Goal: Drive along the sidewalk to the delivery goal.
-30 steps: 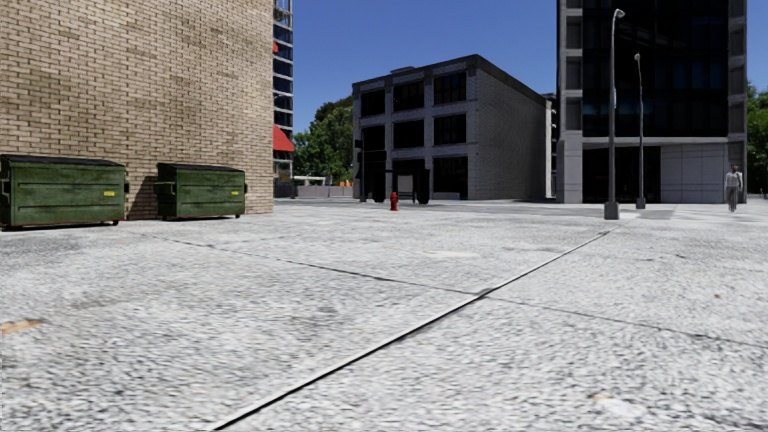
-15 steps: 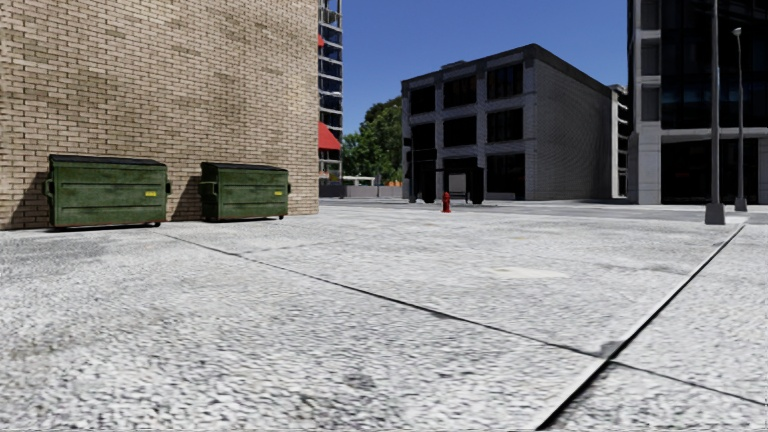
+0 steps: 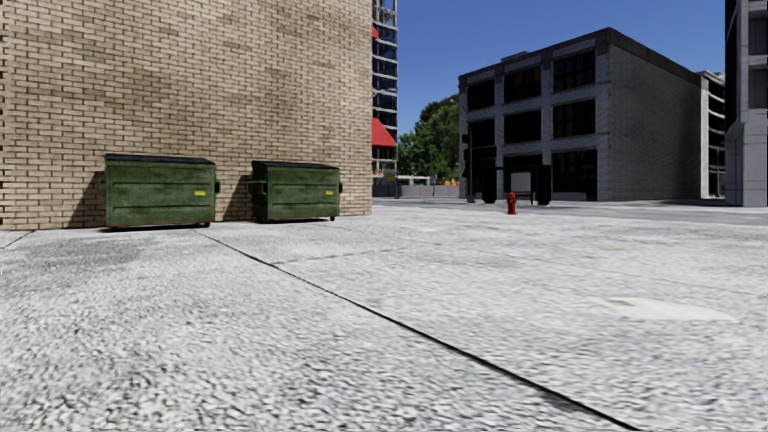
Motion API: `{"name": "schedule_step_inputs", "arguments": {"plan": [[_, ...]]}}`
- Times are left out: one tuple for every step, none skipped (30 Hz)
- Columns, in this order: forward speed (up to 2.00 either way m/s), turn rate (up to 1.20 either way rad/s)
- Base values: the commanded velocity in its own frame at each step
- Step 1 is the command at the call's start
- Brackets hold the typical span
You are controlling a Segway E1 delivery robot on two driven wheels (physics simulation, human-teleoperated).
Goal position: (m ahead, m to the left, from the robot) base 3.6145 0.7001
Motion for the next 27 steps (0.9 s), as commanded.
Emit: {"name": "schedule_step_inputs", "arguments": {"plan": [[1.77, 0.41], [1.77, 0.41], [1.77, 0.41], [1.77, 0.40], [1.77, 0.40], [1.77, 0.40], [1.77, 0.39], [1.77, 0.39], [1.77, 0.39], [1.77, 0.39], [1.77, 0.39], [1.77, 0.38], [1.77, 0.37], [1.77, 0.32], [1.77, 0.18], [1.77, 0.07], [1.77, 0.07], [1.77, 0.00], [1.77, 0.00], [1.77, 0.00], [1.77, 0.00], [1.77, 0.00], [1.77, 0.00], [1.77, 0.00], [1.79, 0.00], [1.83, 0.00], [1.83, 0.00]]}}
